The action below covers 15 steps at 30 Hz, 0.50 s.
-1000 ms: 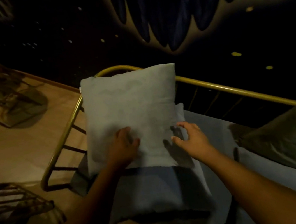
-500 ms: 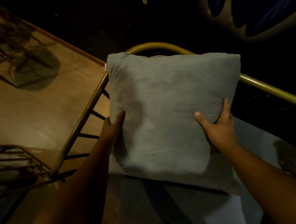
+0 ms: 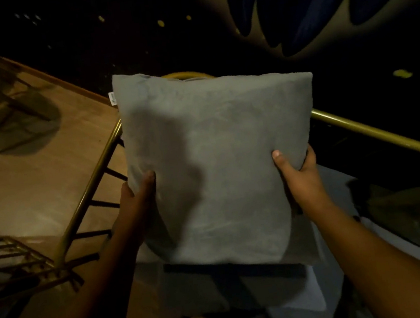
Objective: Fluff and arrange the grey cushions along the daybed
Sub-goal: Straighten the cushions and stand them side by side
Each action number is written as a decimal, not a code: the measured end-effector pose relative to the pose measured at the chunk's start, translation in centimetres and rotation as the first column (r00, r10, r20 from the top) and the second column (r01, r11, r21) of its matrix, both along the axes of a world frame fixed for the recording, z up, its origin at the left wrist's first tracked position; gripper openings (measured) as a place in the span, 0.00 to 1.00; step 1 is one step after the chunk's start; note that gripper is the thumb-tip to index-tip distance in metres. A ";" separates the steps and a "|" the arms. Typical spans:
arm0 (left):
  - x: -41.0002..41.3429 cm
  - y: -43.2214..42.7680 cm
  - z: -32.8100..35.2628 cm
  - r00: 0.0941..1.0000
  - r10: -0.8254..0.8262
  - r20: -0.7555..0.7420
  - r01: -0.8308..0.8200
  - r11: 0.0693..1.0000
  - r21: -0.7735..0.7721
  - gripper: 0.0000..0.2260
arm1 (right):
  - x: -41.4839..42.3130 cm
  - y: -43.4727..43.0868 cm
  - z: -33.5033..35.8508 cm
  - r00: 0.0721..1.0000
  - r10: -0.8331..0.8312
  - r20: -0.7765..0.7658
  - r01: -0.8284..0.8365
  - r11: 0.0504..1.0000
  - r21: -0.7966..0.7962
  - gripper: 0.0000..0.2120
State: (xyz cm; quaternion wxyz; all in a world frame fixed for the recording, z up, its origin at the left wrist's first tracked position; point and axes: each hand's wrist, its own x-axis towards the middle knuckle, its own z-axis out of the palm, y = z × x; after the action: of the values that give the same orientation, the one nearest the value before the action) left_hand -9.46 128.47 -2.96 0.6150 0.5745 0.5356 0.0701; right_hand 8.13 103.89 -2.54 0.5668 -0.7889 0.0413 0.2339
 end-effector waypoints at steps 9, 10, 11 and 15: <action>0.0 -11.0 3.9 0.960 -0.192 0.203 0.174 0.979 0.102 0.29 | -5.7 -13.8 6.0 0.974 -0.167 0.155 0.191 0.970 -0.149 0.39; 0.1 -12.2 4.0 0.969 -0.185 0.162 0.168 0.979 0.116 0.29 | -6.7 -15.4 6.7 0.969 -0.171 0.177 0.202 0.965 -0.171 0.39; 0.2 -13.7 4.6 0.979 -0.165 0.119 0.148 0.979 0.137 0.28 | -7.6 -17.1 7.5 0.962 -0.183 0.201 0.220 0.959 -0.179 0.40; 0.5 -20.5 6.9 0.945 -0.265 0.194 0.227 0.953 0.201 0.27 | -11.0 -24.2 9.4 0.914 -0.301 0.272 0.351 0.924 -0.155 0.42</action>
State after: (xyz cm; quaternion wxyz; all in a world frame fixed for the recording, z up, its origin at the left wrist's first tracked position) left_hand -8.93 107.98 3.96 0.6210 0.6777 0.3803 0.1021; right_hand -2.84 79.74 6.83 0.5165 -0.8463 0.1265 0.0318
